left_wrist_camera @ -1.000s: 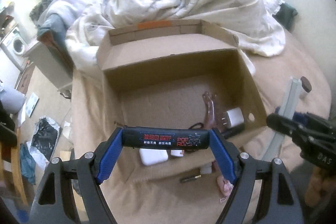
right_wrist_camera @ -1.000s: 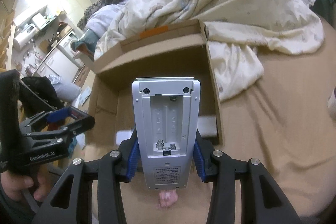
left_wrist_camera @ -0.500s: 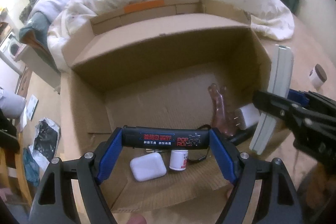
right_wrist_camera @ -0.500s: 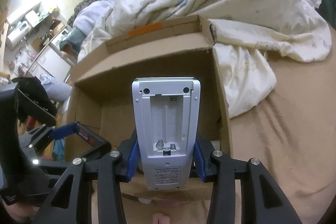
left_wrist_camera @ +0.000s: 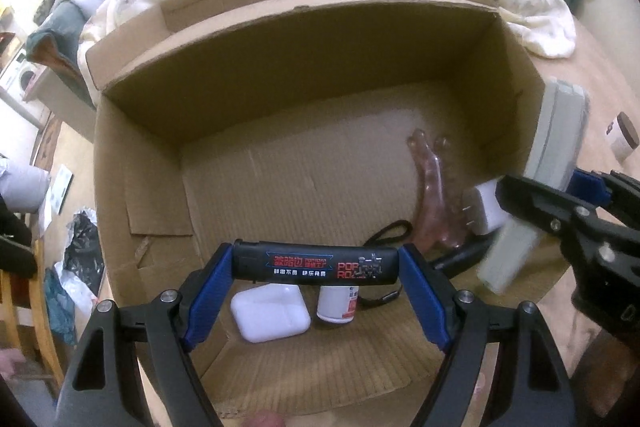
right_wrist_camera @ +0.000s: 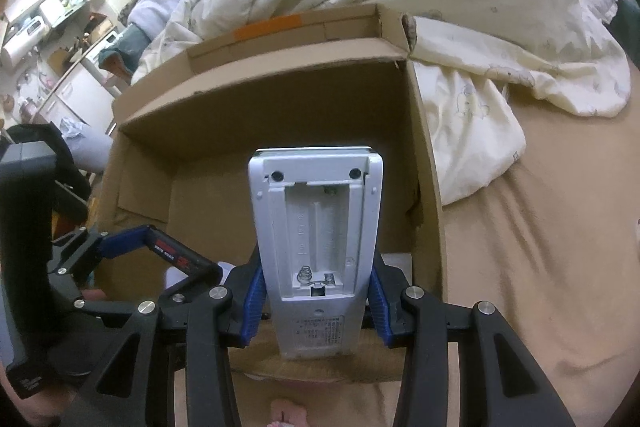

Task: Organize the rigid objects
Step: 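Carry the charger and power bank into the box and open both tools, then withdraw both tools from the box toward the remaining items, then grasp the AA battery on the sheet with the left tool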

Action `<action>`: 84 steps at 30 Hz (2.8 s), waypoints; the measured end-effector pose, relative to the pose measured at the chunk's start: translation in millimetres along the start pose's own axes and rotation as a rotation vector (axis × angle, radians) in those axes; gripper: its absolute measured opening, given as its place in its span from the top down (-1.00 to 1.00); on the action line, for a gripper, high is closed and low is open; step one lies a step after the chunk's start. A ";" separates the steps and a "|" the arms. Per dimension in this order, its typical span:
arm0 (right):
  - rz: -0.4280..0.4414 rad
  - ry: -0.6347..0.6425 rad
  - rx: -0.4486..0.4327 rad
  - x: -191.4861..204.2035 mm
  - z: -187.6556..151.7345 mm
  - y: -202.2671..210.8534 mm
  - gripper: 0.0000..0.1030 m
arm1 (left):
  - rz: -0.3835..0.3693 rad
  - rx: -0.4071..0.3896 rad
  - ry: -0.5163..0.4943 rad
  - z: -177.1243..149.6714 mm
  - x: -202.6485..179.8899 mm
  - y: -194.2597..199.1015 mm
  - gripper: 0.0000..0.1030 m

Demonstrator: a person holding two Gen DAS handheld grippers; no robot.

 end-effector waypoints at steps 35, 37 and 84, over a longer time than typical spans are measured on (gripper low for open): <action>0.170 -0.075 -0.209 -1.6 -30.9 110.3 -1.00 | 0.049 -0.064 0.177 -35.9 21.5 103.9 -0.99; 0.165 -0.086 -0.230 -5.3 -34.0 118.2 -1.00 | 0.047 -0.063 0.167 -38.7 16.9 108.3 -0.99; 0.079 -0.296 0.055 -29.3 -71.1 45.2 -1.00 | -0.079 0.137 0.003 -102.7 -38.6 -9.6 -0.93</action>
Point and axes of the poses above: each gripper's, at about its wrist camera, not at the fingertips, and y roughly against the way its jaws point, x to its left, z to its top, the point moved 8 cm from there along -y, roughly the way its jaws point, and after that the axes turned 7 degrees about -y, right-handed, at the moved point
